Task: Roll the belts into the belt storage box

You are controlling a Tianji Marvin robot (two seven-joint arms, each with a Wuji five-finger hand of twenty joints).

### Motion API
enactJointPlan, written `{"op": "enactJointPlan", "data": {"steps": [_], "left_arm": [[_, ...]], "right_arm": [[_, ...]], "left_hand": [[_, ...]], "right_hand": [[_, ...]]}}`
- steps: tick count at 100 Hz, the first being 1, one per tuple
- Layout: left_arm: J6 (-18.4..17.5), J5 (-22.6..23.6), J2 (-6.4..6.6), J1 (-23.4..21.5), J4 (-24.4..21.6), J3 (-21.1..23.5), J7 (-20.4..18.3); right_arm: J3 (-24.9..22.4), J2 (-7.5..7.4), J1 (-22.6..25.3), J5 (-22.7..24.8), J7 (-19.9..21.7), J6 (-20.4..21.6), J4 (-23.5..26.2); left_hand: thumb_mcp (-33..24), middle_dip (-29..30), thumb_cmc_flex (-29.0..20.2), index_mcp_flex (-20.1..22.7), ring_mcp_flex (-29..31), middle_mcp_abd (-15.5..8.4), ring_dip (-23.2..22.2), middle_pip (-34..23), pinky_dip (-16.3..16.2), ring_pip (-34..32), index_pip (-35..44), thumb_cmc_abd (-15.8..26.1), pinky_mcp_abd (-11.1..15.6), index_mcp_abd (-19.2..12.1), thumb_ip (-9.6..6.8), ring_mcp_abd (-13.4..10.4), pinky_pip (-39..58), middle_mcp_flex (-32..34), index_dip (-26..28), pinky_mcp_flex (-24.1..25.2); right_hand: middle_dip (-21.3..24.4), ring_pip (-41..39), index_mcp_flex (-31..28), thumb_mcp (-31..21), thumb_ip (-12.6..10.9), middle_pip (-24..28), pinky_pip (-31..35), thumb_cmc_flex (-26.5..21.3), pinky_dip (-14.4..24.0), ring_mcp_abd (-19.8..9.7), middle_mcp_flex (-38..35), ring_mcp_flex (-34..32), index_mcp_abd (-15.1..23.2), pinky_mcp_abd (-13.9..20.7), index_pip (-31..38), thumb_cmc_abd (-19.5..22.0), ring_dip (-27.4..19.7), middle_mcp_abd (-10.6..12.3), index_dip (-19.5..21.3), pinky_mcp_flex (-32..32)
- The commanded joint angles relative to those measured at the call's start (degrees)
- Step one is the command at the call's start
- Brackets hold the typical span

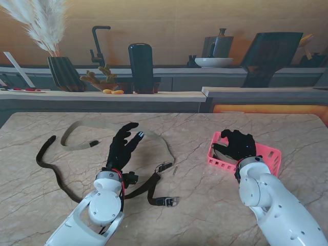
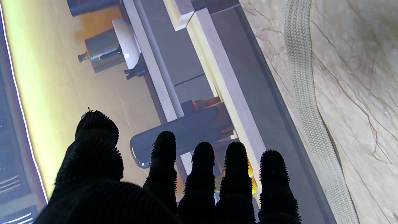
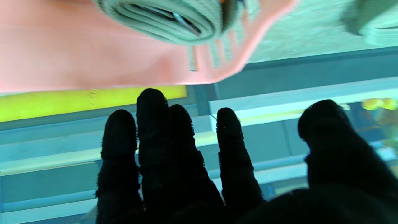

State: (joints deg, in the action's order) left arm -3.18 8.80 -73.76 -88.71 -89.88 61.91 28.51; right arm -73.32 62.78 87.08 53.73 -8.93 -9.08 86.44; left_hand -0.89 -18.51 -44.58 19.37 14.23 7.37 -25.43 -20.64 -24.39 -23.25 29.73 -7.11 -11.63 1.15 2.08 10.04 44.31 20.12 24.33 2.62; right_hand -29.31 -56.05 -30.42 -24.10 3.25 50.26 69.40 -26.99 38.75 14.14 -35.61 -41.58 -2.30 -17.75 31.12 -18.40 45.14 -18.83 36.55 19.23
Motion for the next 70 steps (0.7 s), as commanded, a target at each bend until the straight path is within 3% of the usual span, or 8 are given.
{"op": "enactJointPlan", "data": {"steps": [1,22,31,42,58,70], "left_arm": [[-0.17,0.40,0.56,-0.90,-0.90,0.47,-1.40],[0.65,2.72,1.87,-1.91,-2.09,1.54,-4.76],[0.81,3.02,2.01,-2.04,-2.29,1.63,-5.11],[1.06,3.01,2.13,-2.15,-2.48,1.72,-5.57],[1.71,4.60,2.72,-2.38,-2.70,2.16,-6.98],[1.72,4.71,2.77,-2.58,-2.89,2.36,-7.02]], "right_arm": [[-0.07,0.01,1.19,-0.73,-0.49,3.09,1.53],[-0.21,0.01,2.80,-6.61,1.75,13.83,3.38],[0.26,-0.24,3.41,-9.15,4.77,17.28,4.46],[0.71,-0.88,4.14,-10.50,8.42,21.99,5.43],[2.08,-1.81,4.61,-12.27,13.27,27.13,6.14],[4.14,-2.41,4.09,-12.74,15.97,29.11,6.13]], "left_hand": [[0.73,-1.48,-1.16,1.94,2.41,0.55,-1.19,-0.60,-0.27,-0.74,0.43,0.29,-0.74,0.17,-1.41,0.66,2.27,2.60,-0.19,-1.22],[0.59,-2.48,-1.72,5.27,5.76,1.89,-1.85,-0.07,-0.77,-1.59,-0.68,-1.10,-2.43,0.94,-1.21,2.64,4.43,7.22,-0.37,-3.65],[0.57,-2.64,-1.78,6.03,6.23,2.11,-1.89,0.09,-0.75,-1.55,-0.99,-1.13,-2.97,1.08,-1.17,2.95,4.53,8.05,-0.41,-3.91],[0.43,-2.83,-2.21,6.76,6.55,2.49,-1.98,0.28,-0.72,-1.55,-1.30,-1.45,-3.46,1.31,-1.18,3.33,4.59,8.68,-0.40,-4.08],[0.47,-2.99,-2.27,7.84,7.44,2.90,-2.10,0.71,-0.81,-1.58,-2.06,-1.61,-4.17,1.55,-1.08,3.90,4.91,9.86,-0.51,-4.58],[0.46,-3.10,-2.36,8.33,7.76,2.98,-2.12,0.93,-0.81,-1.49,-2.48,-1.55,-4.24,1.55,-1.05,3.98,4.95,10.40,-0.51,-4.62]], "right_hand": [[1.26,5.09,1.79,-1.70,-1.81,-2.68,-3.32,-0.39,-0.95,-1.48,1.46,2.09,1.54,1.53,-0.35,-1.69,-2.32,2.25,0.08,-1.89],[4.08,18.95,1.17,-1.57,-2.23,-10.17,-13.63,-6.97,-1.85,-4.68,1.03,3.97,7.56,3.82,1.04,-4.81,-7.72,5.46,-0.08,-3.42],[4.69,23.51,0.03,-6.31,-2.10,-12.45,-17.53,-8.84,-1.82,-5.34,0.32,4.16,9.41,3.99,1.89,-7.34,-9.30,6.09,-0.50,-3.50],[4.80,25.28,-0.61,-15.66,-0.64,-14.30,-20.06,-7.50,-0.26,-6.21,-0.71,4.07,9.89,3.94,2.21,-10.30,-9.40,7.32,-1.24,-3.25],[4.89,26.56,0.11,-18.77,0.15,-15.94,-21.88,-6.23,0.53,-7.07,-0.95,3.14,9.69,4.37,1.55,-13.33,-9.38,8.57,-1.89,-2.53],[4.52,26.43,0.99,-19.63,0.50,-16.91,-23.30,-2.54,1.65,-7.00,-0.06,3.74,7.95,4.35,-0.18,-17.05,-8.42,8.33,-2.78,-2.98]]}}
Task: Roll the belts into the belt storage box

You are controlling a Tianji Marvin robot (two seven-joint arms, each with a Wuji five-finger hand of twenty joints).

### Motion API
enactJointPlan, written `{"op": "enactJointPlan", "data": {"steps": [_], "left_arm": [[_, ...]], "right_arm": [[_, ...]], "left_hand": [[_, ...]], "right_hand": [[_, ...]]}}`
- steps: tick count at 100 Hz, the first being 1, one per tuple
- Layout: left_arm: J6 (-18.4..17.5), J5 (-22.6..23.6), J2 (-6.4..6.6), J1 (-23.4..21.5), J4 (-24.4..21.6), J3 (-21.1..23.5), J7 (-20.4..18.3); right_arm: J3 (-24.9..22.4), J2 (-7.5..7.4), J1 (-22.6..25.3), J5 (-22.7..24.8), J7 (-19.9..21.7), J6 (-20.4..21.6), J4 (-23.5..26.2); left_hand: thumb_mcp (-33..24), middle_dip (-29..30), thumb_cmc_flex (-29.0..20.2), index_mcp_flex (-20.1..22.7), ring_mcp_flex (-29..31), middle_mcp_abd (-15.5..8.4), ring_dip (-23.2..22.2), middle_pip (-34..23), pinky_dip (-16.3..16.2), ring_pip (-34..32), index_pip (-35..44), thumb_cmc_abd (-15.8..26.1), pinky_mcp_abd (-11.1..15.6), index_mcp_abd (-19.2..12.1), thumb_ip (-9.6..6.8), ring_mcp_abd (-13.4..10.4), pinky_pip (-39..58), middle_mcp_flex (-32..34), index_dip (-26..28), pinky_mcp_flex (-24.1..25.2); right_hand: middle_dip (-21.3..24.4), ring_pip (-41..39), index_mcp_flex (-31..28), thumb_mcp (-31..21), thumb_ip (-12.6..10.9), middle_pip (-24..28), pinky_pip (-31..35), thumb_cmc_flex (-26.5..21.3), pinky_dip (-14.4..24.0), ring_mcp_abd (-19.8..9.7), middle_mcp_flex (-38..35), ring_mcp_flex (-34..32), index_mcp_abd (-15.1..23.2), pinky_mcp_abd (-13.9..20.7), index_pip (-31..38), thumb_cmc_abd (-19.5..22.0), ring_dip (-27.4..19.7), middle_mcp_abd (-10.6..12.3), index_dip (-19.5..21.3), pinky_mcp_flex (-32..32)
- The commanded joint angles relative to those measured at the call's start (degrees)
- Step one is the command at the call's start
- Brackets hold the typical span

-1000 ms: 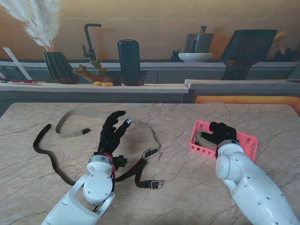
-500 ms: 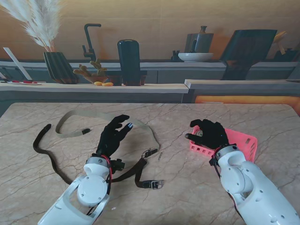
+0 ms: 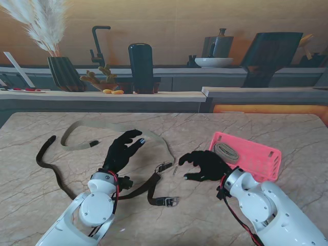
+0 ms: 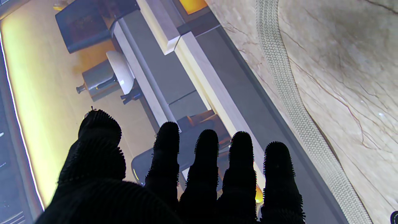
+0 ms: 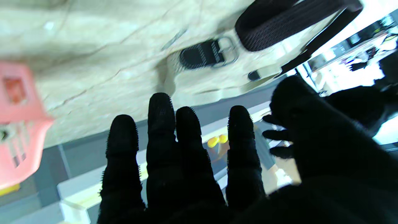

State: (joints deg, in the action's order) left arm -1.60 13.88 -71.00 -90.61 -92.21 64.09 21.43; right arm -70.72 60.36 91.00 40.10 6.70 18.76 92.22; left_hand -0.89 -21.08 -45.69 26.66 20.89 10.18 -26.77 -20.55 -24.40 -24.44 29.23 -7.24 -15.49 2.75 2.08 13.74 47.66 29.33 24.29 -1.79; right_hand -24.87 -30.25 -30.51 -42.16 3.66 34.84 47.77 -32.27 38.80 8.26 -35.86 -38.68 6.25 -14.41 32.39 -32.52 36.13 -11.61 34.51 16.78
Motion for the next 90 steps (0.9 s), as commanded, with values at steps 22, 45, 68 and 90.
{"op": "enactJointPlan", "data": {"steps": [22,45,68,90], "left_arm": [[0.47,-0.65,-0.07,-0.89,-0.87,0.36,0.25],[0.60,-0.50,-0.10,-1.43,-1.34,0.78,0.65],[0.73,-0.75,-0.23,-1.80,-1.59,1.36,1.23],[0.27,-0.78,-0.22,-2.60,-1.94,2.01,1.59]], "right_arm": [[5.77,-0.89,-2.57,5.34,1.04,5.87,-1.78],[9.78,-0.83,-4.18,11.05,-3.77,6.04,-3.45],[13.15,-1.43,-6.30,14.82,-4.47,7.11,-5.18],[16.57,-1.61,-8.57,15.59,-5.00,7.17,-7.59]], "left_hand": [[0.52,-0.80,-1.24,1.43,1.32,0.18,-0.89,1.03,-0.79,-0.23,-2.43,-1.27,-0.69,-0.01,-1.04,0.38,1.61,1.61,-0.31,-0.32],[0.60,-1.00,-1.23,1.60,1.44,0.24,-1.01,1.07,-0.78,-0.27,-2.64,-1.07,-0.69,-0.01,-1.02,0.42,1.62,1.82,-0.13,-0.42],[0.72,-1.12,-1.21,1.78,1.57,0.20,-1.09,1.06,-0.79,-0.32,-2.77,-0.80,-0.78,-0.05,-1.01,0.49,1.66,2.14,-0.01,-0.49],[0.85,-1.16,-1.22,1.84,1.74,0.19,-1.14,1.13,-0.83,-0.37,-2.85,-0.67,-1.02,-0.06,-1.00,0.56,1.73,2.28,0.09,-0.55]], "right_hand": [[-0.13,1.76,3.02,-1.01,0.13,-2.67,-6.61,5.22,0.59,-1.61,1.64,2.05,-0.58,1.70,-3.39,-4.11,0.59,1.39,-1.16,-2.49],[-1.63,-2.25,3.43,-1.37,0.28,-0.10,-5.14,4.19,2.43,-1.79,1.47,1.24,1.84,0.94,-1.98,-5.78,3.02,1.32,-0.34,-1.28],[-5.21,-12.28,-0.86,-1.98,0.12,5.87,1.05,3.57,5.52,-2.11,-0.09,0.92,3.33,2.17,1.57,-6.67,8.15,1.75,0.59,-0.66],[-5.88,-16.20,-6.33,-4.93,0.14,7.50,4.07,3.32,6.09,-2.79,-3.94,-0.27,4.22,2.54,4.46,-6.20,9.68,3.06,1.39,-0.50]]}}
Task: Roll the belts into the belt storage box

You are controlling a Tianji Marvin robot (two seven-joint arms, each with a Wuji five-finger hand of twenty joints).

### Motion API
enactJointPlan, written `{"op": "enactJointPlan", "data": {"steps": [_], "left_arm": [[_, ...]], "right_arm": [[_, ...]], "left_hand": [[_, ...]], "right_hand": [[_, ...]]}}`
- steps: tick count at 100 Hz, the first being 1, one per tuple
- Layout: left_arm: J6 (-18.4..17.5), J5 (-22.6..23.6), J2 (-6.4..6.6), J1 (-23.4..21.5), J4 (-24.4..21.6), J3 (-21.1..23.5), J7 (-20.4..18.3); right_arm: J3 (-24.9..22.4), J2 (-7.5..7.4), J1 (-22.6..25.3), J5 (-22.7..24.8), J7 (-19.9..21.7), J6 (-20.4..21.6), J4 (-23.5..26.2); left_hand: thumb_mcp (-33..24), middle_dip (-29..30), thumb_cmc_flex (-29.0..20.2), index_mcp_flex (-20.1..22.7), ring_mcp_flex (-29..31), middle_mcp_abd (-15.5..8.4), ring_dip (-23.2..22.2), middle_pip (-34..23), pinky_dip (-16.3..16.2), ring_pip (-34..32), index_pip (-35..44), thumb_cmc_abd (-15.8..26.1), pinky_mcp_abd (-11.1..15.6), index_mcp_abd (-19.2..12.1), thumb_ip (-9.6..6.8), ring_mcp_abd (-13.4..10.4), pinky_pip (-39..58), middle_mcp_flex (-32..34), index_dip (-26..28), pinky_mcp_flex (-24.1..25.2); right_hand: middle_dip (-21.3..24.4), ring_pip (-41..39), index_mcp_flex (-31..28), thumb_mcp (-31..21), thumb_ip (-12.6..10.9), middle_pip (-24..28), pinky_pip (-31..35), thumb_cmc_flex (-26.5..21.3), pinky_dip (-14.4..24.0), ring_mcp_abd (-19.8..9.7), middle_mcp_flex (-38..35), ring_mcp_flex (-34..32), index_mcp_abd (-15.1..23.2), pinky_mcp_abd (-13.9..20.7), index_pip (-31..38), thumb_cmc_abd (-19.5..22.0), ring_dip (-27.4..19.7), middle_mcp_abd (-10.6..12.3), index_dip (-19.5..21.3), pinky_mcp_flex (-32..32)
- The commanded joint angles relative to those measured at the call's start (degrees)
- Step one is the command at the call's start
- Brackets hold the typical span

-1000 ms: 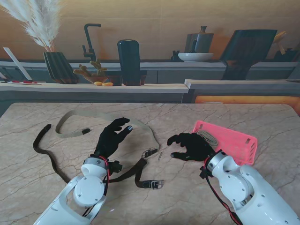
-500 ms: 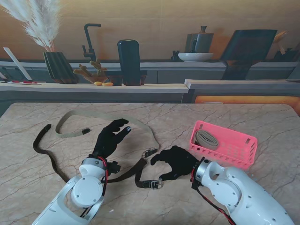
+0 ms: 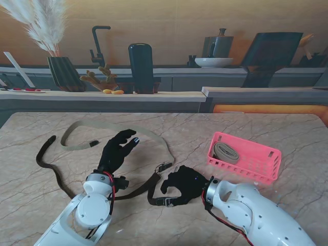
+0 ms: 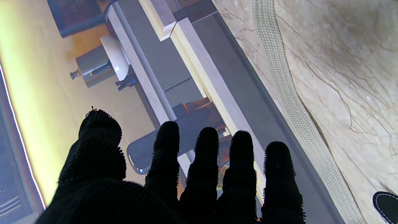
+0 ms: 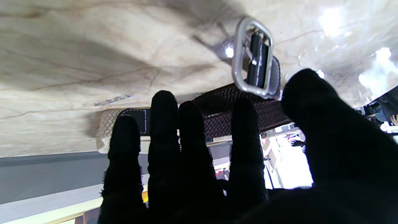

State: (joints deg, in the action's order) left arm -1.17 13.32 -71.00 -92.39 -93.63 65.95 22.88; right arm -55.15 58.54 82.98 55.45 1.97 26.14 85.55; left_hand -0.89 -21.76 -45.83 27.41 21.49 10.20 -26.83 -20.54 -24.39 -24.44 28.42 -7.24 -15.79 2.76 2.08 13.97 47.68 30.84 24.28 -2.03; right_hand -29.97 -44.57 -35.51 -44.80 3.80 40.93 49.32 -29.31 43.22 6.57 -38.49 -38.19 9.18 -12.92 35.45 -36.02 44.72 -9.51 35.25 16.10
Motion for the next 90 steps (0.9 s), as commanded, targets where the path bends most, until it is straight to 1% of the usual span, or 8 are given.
{"op": "enactJointPlan", "data": {"steps": [1,15,24,30,34,41,66,90], "left_arm": [[-0.17,-0.26,-0.22,-0.85,-0.54,0.18,0.12],[-0.14,-0.62,-0.27,-1.10,-0.68,0.35,0.21],[-0.19,-0.61,-0.30,-1.23,-0.75,0.43,0.40],[-0.22,-0.53,-0.32,-1.27,-0.76,0.45,0.56],[-0.24,-0.54,-0.34,-1.27,-0.74,0.48,0.62],[-0.22,-0.64,-0.38,-1.33,-0.80,0.51,0.76],[-0.25,-1.37,-0.48,-1.73,-1.19,0.60,0.90],[-0.40,-1.52,-0.49,-1.92,-1.29,0.82,0.96]], "right_arm": [[1.20,0.23,-0.71,0.24,-0.41,-0.33,-1.09],[3.74,0.50,-2.86,-0.19,-1.77,-1.53,-3.17],[5.20,0.67,-4.16,-0.68,-2.31,-1.87,-4.28],[6.17,0.86,-4.96,-1.18,-2.90,-2.16,-5.08],[6.78,1.02,-5.42,-1.62,-3.36,-2.37,-5.63],[7.71,1.25,-6.01,-2.13,-4.13,-2.84,-6.37],[11.19,1.77,-8.42,-3.22,-5.63,-3.68,-8.72],[13.98,1.64,-10.66,-4.31,-3.51,-4.03,-9.88]], "left_hand": [[0.83,-0.48,-1.11,1.09,1.13,0.18,-1.07,1.11,-0.82,-0.36,-2.05,-0.61,-0.71,-0.10,-1.01,0.29,1.69,0.79,0.10,-0.30],[0.87,-0.54,-1.18,1.17,1.23,0.20,-1.12,1.06,-0.83,-0.41,-2.04,-0.47,-0.69,-0.02,-1.00,0.32,1.70,0.98,0.17,-0.31],[0.91,-0.58,-1.23,1.25,1.30,0.15,-1.14,1.02,-0.84,-0.44,-2.02,-0.46,-0.73,-0.01,-1.00,0.29,1.72,1.08,0.20,-0.33],[0.93,-0.60,-1.23,1.26,1.39,0.22,-1.16,0.99,-0.86,-0.48,-2.03,-0.41,-0.73,-0.07,-0.99,0.31,1.76,1.21,0.22,-0.39],[0.93,-0.62,-1.26,1.31,1.42,0.19,-1.17,0.98,-0.87,-0.49,-2.00,-0.40,-0.80,-0.05,-0.99,0.36,1.79,1.26,0.24,-0.41],[0.96,-0.66,-1.27,1.31,1.57,0.27,-1.22,0.92,-0.88,-0.59,-2.01,-0.37,-0.83,-0.03,-0.98,0.41,1.81,1.41,0.25,-0.41],[0.98,-0.74,-1.25,1.49,2.19,0.17,-1.43,0.78,-0.95,-0.98,-1.96,0.04,-1.07,-0.08,-0.97,0.65,1.95,2.01,0.30,-0.57],[1.00,-0.83,-1.27,1.68,2.80,0.25,-1.67,0.69,-1.05,-1.39,-1.98,0.27,-1.28,-0.04,-0.95,0.84,2.13,2.71,0.30,-0.79]], "right_hand": [[-0.80,-2.03,-1.47,-2.38,0.01,1.47,2.65,0.32,1.70,-1.06,-1.44,-0.80,1.22,1.04,1.47,-2.66,1.15,0.98,0.66,0.19],[-0.96,-3.58,-2.74,-3.21,0.46,2.21,4.15,-0.39,1.78,-1.15,-2.69,-1.23,1.55,1.21,2.24,-2.48,1.67,1.25,0.62,0.28],[-0.98,-4.71,-3.23,-2.78,2.64,2.84,5.21,-1.66,1.34,-1.35,-3.48,-1.68,2.35,1.35,3.63,-2.73,1.89,1.62,-1.19,0.40],[-0.90,-5.74,-3.31,-2.41,4.15,3.42,6.27,-3.07,0.60,-1.43,-4.46,-2.04,3.58,1.35,7.48,-3.14,2.08,1.92,-4.77,0.48],[-0.77,-6.47,-3.43,-0.94,5.16,3.63,6.78,-5.29,0.35,-1.52,-5.60,-2.28,6.57,1.38,12.98,-3.28,2.35,2.32,-8.17,0.51],[-0.66,-7.42,-4.01,-0.41,5.48,3.97,7.38,-6.73,0.31,-1.73,-7.36,-2.84,8.78,1.46,17.02,-3.44,2.66,2.84,-10.88,0.70],[-0.73,-10.48,-6.71,-1.05,5.72,5.20,9.18,-7.27,0.70,-1.80,-11.44,-4.42,8.92,1.65,19.12,-4.00,3.92,3.56,-12.34,1.54],[-1.13,-12.71,-8.73,-1.66,5.77,6.88,10.03,-7.72,0.78,-1.66,-14.54,-5.90,7.74,1.53,19.97,-4.72,4.92,3.42,-13.11,1.67]]}}
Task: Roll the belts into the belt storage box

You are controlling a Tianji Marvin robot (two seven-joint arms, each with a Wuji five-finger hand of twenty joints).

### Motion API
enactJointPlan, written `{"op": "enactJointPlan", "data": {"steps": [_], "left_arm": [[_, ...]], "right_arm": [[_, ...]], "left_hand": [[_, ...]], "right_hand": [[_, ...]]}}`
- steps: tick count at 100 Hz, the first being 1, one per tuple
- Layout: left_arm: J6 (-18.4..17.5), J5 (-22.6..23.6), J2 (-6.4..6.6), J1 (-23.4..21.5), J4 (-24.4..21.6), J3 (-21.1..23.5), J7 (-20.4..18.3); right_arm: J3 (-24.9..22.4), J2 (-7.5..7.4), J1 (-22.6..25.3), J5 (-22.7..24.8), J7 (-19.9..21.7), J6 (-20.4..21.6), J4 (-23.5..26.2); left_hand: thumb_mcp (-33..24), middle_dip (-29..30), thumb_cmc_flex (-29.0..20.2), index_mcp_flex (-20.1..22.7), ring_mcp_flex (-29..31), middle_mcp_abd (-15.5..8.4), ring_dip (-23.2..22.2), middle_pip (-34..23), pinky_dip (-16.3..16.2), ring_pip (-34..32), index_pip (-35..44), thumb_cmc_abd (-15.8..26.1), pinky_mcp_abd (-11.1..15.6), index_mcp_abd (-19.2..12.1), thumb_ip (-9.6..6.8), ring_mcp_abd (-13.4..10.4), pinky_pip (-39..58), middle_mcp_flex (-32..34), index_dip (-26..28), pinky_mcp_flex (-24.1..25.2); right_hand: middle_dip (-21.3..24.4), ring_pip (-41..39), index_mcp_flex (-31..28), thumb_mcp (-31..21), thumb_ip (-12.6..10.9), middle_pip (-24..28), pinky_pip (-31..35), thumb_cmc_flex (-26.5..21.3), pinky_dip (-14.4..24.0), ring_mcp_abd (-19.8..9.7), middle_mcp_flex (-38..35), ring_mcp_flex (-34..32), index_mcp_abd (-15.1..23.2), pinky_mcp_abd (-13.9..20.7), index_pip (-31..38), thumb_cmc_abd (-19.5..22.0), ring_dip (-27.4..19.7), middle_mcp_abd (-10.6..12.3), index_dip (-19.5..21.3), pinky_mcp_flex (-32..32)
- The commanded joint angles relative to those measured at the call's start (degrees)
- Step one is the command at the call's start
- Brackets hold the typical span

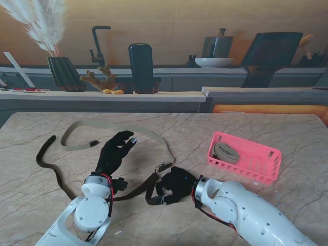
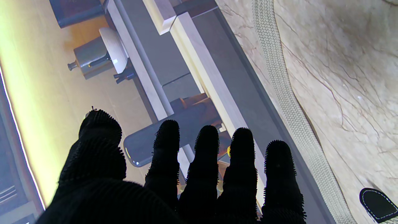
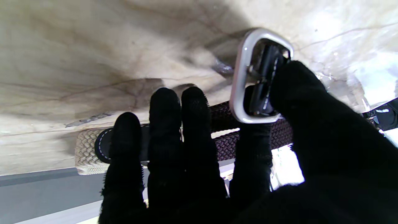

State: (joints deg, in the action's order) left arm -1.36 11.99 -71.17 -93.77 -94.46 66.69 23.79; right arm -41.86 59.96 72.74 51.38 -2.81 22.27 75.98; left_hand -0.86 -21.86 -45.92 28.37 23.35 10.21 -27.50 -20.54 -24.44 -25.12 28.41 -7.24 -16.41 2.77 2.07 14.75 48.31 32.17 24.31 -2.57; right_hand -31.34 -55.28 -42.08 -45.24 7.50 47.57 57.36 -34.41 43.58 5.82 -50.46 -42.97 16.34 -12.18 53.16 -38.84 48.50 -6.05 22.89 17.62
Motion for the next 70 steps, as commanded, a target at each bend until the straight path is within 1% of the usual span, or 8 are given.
{"op": "enactJointPlan", "data": {"steps": [1,6,10,19,27,44,59,70], "left_arm": [[-0.20,-0.21,-0.32,-0.53,-0.46,0.09,0.05],[-0.16,-0.29,-0.34,-0.54,-0.50,0.11,0.09],[-0.14,-0.33,-0.36,-0.56,-0.53,0.11,0.13],[-0.18,-0.41,-0.36,-0.59,-0.58,0.15,0.13],[-0.23,-0.44,-0.36,-0.63,-0.58,0.20,0.12],[-0.09,-0.43,-0.27,-0.53,-0.48,0.20,-0.25],[1.31,-0.84,-0.06,-0.20,-0.47,0.08,-1.64],[3.67,-0.37,0.44,0.02,-0.73,0.10,-3.84]], "right_arm": [[0.79,0.21,-0.52,-0.31,1.43,-0.15,-0.34],[1.23,0.19,-0.92,-0.62,1.97,-0.22,-0.51],[1.52,0.26,-1.17,-0.83,1.92,-0.42,-0.77],[1.60,0.45,-1.26,-0.24,0.45,-1.34,-1.20],[0.31,0.26,-0.54,2.21,-1.04,-2.13,-0.50],[-4.54,-0.22,1.89,7.70,-4.19,-2.93,2.42],[-8.34,-0.78,2.89,12.16,-6.20,-1.35,4.70],[-10.57,-1.18,3.17,14.76,-7.23,0.66,5.92]], "left_hand": [[0.97,-0.74,-1.19,0.71,0.93,0.23,-1.01,0.70,-1.00,-0.71,-1.97,0.29,-0.66,-0.06,-0.95,0.06,1.51,1.37,0.28,-0.25],[0.99,-0.77,-1.19,0.78,1.08,0.17,-1.08,0.65,-1.01,-0.83,-1.95,0.30,-0.62,-0.04,-0.95,0.05,1.53,1.51,0.29,-0.30],[1.00,-0.78,-1.19,0.82,1.15,0.26,-1.12,0.64,-1.03,-0.90,-1.94,0.37,-0.68,-0.05,-0.94,0.13,1.56,1.58,0.29,-0.35],[1.00,-0.82,-1.24,0.84,1.32,0.24,-1.20,0.59,-1.06,-1.03,-1.97,0.46,-0.71,0.01,-0.94,0.14,1.61,1.79,0.28,-0.40],[1.03,-0.85,-1.23,0.97,1.51,0.35,-1.28,0.54,-1.09,-1.17,-1.95,0.46,-0.82,-0.06,-0.93,0.30,1.66,2.04,0.29,-0.48],[1.03,-0.86,-1.36,1.09,1.75,0.43,-1.34,0.58,-1.14,-1.27,-2.01,0.30,-0.93,0.12,-0.93,0.49,1.74,2.31,0.26,-0.60],[1.04,-0.72,-1.70,1.62,1.83,1.04,-1.29,0.86,-1.12,-1.16,-2.19,-0.30,-1.26,0.40,-0.90,1.20,1.68,2.66,0.14,-0.63],[1.01,-0.45,-2.25,2.78,2.03,1.82,-1.14,1.37,-1.14,-0.93,-2.74,-1.25,-1.52,0.83,-0.84,2.22,1.73,3.19,-0.21,-0.95]], "right_hand": [[0.23,-2.10,-2.40,-1.28,2.07,0.32,2.05,-2.76,0.43,-0.88,-2.86,-1.27,0.57,0.77,2.36,-1.80,1.18,0.00,-0.79,0.19],[0.48,-2.71,-4.83,-1.46,2.07,0.70,2.44,-4.50,0.47,-0.93,-5.50,-2.56,0.54,0.57,3.42,-0.77,1.40,0.50,-1.33,0.45],[1.39,-3.30,-7.25,-1.68,2.17,0.58,2.86,-6.17,0.48,-0.70,-8.44,-3.93,-0.56,0.33,4.35,-0.22,1.57,0.61,-2.81,0.92],[2.66,-4.16,-9.72,-3.82,3.33,0.94,3.98,-6.50,0.52,-0.38,-11.45,-5.79,-2.24,0.26,5.83,-1.04,1.73,0.07,-5.06,2.05],[2.73,-4.50,-10.22,-5.04,3.81,1.73,4.52,-6.05,0.48,-0.39,-11.86,-6.13,-3.17,0.41,6.34,-1.53,1.84,-0.10,-5.53,2.44],[2.82,-4.67,-10.24,-5.76,3.84,2.23,5.04,-5.78,0.52,-0.38,-11.73,-6.12,-3.55,0.50,6.46,-1.49,1.90,-0.18,-5.66,2.58],[2.91,-4.71,-10.03,-6.14,3.80,2.73,5.31,-5.53,0.43,-0.57,-11.44,-6.09,-3.43,0.66,6.50,-1.38,1.87,0.01,-5.65,2.56],[2.95,-4.67,-9.82,-6.25,3.73,3.04,5.56,-5.44,0.36,-0.79,-11.20,-6.03,-3.44,0.82,6.58,-1.17,1.82,0.12,-5.51,2.79]]}}
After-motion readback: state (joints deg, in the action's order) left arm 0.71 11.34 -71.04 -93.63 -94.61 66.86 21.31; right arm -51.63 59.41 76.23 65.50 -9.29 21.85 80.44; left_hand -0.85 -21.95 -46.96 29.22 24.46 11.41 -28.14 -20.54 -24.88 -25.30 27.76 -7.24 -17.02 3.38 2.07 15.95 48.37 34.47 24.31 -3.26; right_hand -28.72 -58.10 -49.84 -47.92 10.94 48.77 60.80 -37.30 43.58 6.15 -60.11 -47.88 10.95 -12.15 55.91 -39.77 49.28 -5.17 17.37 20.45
